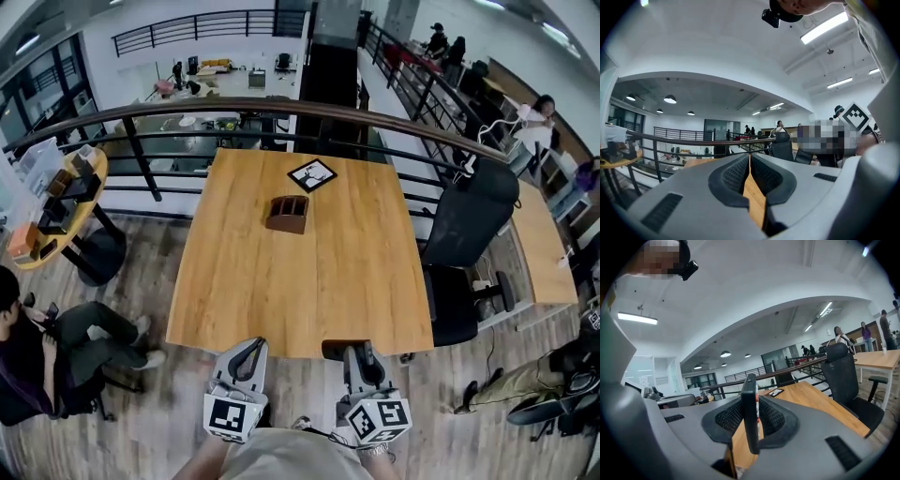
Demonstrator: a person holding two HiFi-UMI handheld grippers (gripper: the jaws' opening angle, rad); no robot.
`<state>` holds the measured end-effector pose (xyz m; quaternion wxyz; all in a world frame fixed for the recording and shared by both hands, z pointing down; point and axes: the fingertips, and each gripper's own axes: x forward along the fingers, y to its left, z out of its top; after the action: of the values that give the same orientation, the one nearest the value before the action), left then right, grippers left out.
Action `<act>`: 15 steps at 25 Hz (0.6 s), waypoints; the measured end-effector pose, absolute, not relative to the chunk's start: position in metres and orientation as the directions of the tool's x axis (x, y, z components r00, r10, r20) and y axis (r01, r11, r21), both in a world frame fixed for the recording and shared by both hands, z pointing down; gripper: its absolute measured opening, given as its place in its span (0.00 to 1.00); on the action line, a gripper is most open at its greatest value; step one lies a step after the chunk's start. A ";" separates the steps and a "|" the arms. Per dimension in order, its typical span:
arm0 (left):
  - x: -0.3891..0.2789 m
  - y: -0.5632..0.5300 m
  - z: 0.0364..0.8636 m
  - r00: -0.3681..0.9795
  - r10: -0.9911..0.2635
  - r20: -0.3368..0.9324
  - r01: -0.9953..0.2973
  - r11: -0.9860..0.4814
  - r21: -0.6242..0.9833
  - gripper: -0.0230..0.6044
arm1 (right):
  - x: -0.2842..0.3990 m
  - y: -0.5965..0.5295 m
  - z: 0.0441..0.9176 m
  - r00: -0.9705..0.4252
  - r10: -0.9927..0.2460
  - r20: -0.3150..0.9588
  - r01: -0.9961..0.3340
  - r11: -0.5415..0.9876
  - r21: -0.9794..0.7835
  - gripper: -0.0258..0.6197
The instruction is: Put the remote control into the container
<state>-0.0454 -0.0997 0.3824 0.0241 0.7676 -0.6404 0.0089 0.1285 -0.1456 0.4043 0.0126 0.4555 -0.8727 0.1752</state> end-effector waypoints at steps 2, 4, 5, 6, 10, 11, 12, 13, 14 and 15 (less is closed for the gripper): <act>-0.068 -0.127 0.372 0.210 -0.978 0.016 -0.978 -0.209 0.020 0.07 | 0.106 -0.167 0.397 -0.563 -0.809 0.170 -0.813 0.505 -0.289 0.20; -0.094 -0.152 0.368 0.222 -0.975 0.004 -0.975 -0.222 0.013 0.07 | 0.082 -0.185 0.391 -0.551 -0.820 0.155 -0.821 0.500 -0.277 0.20; -0.106 -0.163 0.368 0.224 -0.975 0.004 -0.974 -0.224 0.015 0.07 | 0.071 -0.193 0.390 -0.544 -0.826 0.151 -0.825 0.493 -0.275 0.20; -0.117 -0.172 0.370 0.226 -0.974 0.005 -0.974 -0.226 0.020 0.07 | 0.061 -0.200 0.389 -0.533 -0.833 0.150 -0.831 0.482 -0.277 0.20; -0.159 -0.198 0.376 0.233 -0.972 0.005 -0.972 -0.233 0.040 0.07 | 0.023 -0.227 0.394 -0.497 -0.851 0.169 -0.853 0.444 -0.276 0.20; -0.170 -0.203 0.380 0.229 -0.973 0.013 -0.972 -0.228 0.047 0.07 | 0.013 -0.232 0.395 -0.495 -0.851 0.172 -0.855 0.443 -0.271 0.20; -0.181 -0.209 0.385 0.223 -0.974 0.024 -0.974 -0.222 0.054 0.07 | 0.003 -0.237 0.395 -0.495 -0.852 0.172 -0.856 0.444 -0.264 0.20; -0.191 -0.214 0.389 0.217 -0.975 0.039 -0.975 -0.214 0.060 0.07 | -0.006 -0.240 0.394 -0.496 -0.851 0.173 -0.857 0.448 -0.255 0.20; -0.199 -0.218 0.393 0.212 -0.976 0.056 -0.976 -0.208 0.065 0.07 | -0.014 -0.244 0.394 -0.498 -0.849 0.176 -0.858 0.453 -0.243 0.20; -0.206 -0.222 0.396 0.208 -0.976 0.066 -0.976 -0.204 0.072 0.07 | -0.021 -0.247 0.394 -0.501 -0.846 0.182 -0.859 0.458 -0.230 0.20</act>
<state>-0.2058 -0.2220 0.3963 0.0489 0.7758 -0.6291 0.0030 -0.0209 -0.2466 0.3938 0.0206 0.4993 -0.8536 0.1470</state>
